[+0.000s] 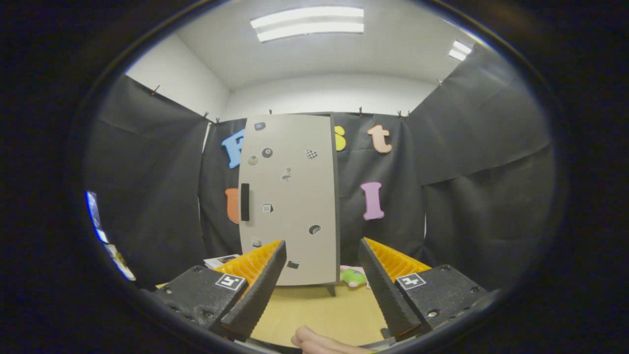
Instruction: Open the shoe cabinet door, grab the shoes and put them into the shoe cabinet, then close the shoe cabinet door.
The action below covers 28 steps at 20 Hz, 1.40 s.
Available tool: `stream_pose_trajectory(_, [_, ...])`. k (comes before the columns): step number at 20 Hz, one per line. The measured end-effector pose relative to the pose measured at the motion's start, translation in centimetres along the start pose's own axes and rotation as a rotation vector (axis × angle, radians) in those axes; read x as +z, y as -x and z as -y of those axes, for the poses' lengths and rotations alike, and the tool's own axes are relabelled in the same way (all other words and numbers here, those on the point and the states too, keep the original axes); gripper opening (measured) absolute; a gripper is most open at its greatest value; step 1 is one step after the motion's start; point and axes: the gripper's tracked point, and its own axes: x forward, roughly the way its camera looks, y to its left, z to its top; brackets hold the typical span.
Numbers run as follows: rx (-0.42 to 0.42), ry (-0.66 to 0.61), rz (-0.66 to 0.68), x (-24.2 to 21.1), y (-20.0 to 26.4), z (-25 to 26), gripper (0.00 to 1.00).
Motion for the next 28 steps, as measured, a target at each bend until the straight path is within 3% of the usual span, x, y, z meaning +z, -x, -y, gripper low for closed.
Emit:
stream_pose_trajectory(11, [-0.088, -0.034, 0.057, 1.2, 2.6, 4.7, 0.97])
stream_pose_trajectory(28, [0.048, 0.043, -0.018, -0.3, 0.4, -1.6, 0.97])
